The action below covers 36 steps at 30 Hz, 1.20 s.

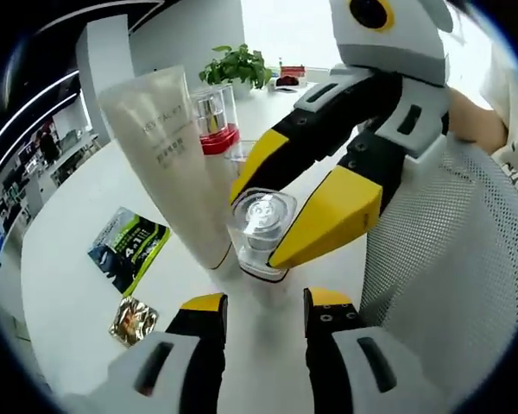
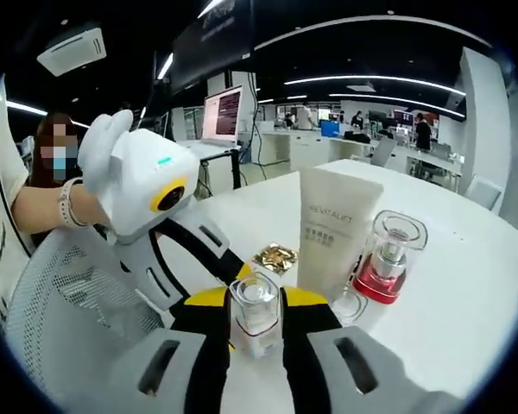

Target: Arrange the skincare products in the storage area until every visible bottle or jar stands upright without overlapping.

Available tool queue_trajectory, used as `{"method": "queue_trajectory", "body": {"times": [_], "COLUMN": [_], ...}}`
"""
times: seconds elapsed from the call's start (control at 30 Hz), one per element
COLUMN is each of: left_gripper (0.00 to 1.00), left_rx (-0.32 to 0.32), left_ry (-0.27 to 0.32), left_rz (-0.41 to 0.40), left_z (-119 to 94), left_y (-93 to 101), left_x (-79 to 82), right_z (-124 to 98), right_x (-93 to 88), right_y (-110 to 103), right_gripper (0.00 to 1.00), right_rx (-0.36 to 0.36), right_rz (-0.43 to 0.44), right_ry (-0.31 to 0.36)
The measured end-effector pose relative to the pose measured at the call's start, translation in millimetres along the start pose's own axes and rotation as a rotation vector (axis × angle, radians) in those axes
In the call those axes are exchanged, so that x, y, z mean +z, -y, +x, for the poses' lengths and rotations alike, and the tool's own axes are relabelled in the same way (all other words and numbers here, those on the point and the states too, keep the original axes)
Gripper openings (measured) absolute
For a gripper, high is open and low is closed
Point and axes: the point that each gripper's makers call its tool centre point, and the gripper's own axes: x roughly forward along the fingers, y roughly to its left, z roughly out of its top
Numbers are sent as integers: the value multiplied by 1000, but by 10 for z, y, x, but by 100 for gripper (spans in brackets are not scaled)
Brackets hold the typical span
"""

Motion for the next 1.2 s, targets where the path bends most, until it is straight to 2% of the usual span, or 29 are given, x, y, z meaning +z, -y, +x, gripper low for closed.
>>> {"method": "queue_trajectory", "body": {"times": [0.13, 0.2, 0.23, 0.27, 0.37, 0.5, 0.53, 0.57, 0.63, 0.73, 0.8, 0.9, 1.0, 1.1, 1.17, 1.2], "left_gripper": [31, 30, 29, 28, 23, 18, 18, 17, 15, 17, 18, 15, 13, 17, 16, 14], "left_rx": [3, 5, 4, 4, -7, -14, -19, -24, -29, -36, -47, -38, -24, -47, -43, -27], "left_ry": [-3, -6, -8, -15, -25, -38, -42, -46, -43, -50, -76, -107, -121, -128, -137, -147], "left_rz": [-2, -4, -5, -13, -42, -58, -59, -61, -71, -82, -57, -59, -81, -106, -105, -106], "left_z": [10, 11, 15, 22, 39, 56, 62, 68, 75, 95, 105, 107, 102, 112, 133, 143], "left_y": [-2, -4, 3, 5, 26, 53, 66, 78, 101, 121, 157, 130, 104, 160, 174, 153], "left_x": [-10, -15, -13, -23, -47, -63, -69, -76, -67, -76, -113, -174, -190, -188, -190, -197], "right_z": [-58, -143, -184, -270, -464, -612, -610, -607, -582, -518, -461, -381, -329, -250, -244, -211], "right_x": [27, 132, 193, 220, 232, -36, -66, -135, -280, -368, -427, -427, -535, -656, -751, -757], "right_y": [16, 10, -21, -51, -13, -5, 37, 131, 199, 263, 287, 273, 325, 337, 428, 474], "right_gripper": [26, 25, 25, 25, 23, 25, 25, 24, 23, 23, 24, 24, 29, 28, 22, 21], "right_rx": [-9, -7, 12, 34, 11, 35, 18, -27, -48, -58, -46, -16, -16, 6, -31, -52], "right_rz": [-8, 3, 36, 75, 47, 36, 27, 24, 36, 25, 8, -10, -53, -53, -85, -83], "right_ry": [5, 57, 90, 95, 88, -45, -48, -72, -139, -187, -231, -262, -351, -411, -474, -473]}}
